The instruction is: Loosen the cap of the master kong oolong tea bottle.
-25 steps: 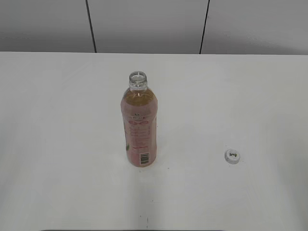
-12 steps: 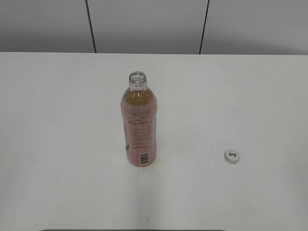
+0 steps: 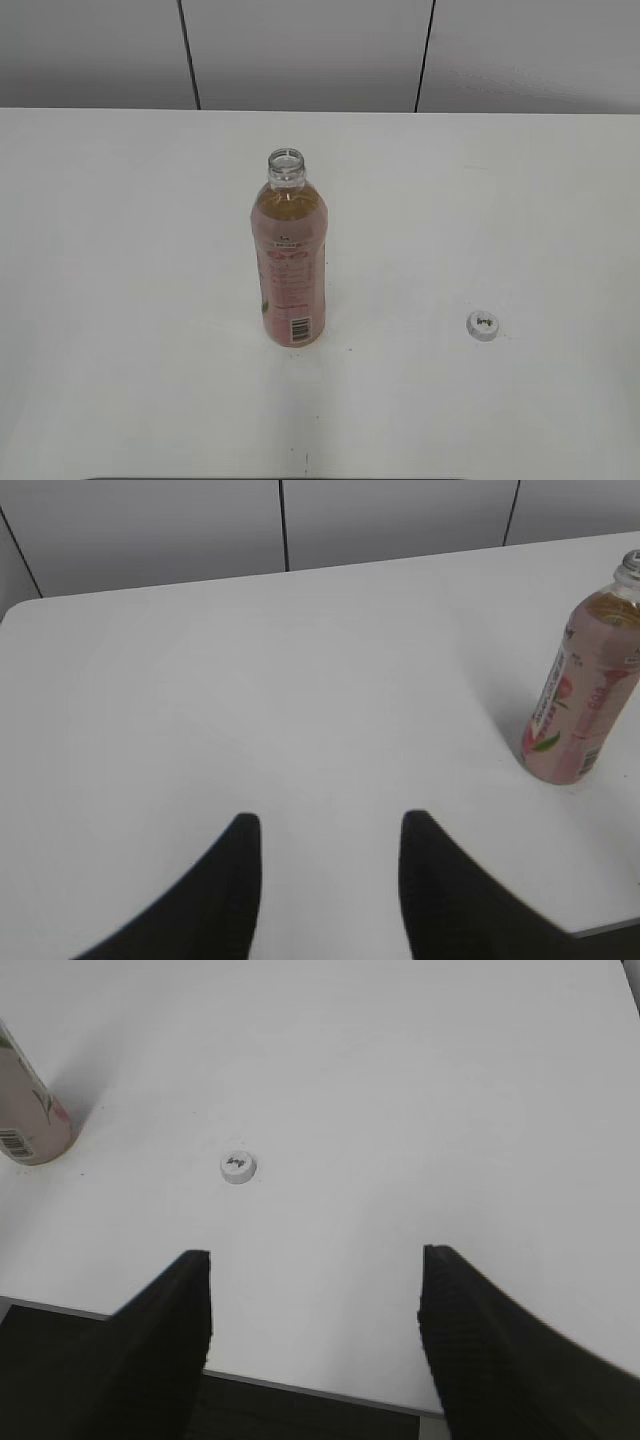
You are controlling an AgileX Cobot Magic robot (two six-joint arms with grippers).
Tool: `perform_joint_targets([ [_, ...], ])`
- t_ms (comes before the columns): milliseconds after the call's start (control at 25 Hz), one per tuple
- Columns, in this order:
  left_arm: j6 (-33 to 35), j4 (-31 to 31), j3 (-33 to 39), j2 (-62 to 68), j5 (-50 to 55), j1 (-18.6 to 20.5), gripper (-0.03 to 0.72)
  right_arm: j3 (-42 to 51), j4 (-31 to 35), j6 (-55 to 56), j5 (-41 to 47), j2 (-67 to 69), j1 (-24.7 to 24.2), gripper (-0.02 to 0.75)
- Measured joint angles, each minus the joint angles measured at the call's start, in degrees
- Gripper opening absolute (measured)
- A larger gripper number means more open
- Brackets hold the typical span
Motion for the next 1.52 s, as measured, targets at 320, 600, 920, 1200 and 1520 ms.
perform_joint_targets([
  [320, 0.0, -0.9, 0.0, 0.0, 0.0, 0.0, 0.246, 0.0, 0.4, 0.0, 0.0, 0.0, 0.0, 0.495],
  [600, 0.0, -1.0, 0.0, 0.0, 0.0, 0.0, 0.245, 0.0, 0.5, 0.0, 0.0, 0.0, 0.0, 0.495],
  [920, 0.0, -1.0, 0.0, 0.0, 0.0, 0.1, 0.245, 0.0, 0.6, 0.0, -0.1, 0.0, -0.4, 0.495],
  [1200, 0.0, -1.0, 0.0, 0.0, 0.0, 0.2, 0.245, 0.0, 0.7, 0.0, -0.1, 0.0, -10.4, 0.495],
  [1520, 0.0, -1.1, 0.0, 0.0, 0.0, 0.2, 0.244, 0.0, 0.8, 0.0, -0.1, 0.0, -17.1, 0.495],
])
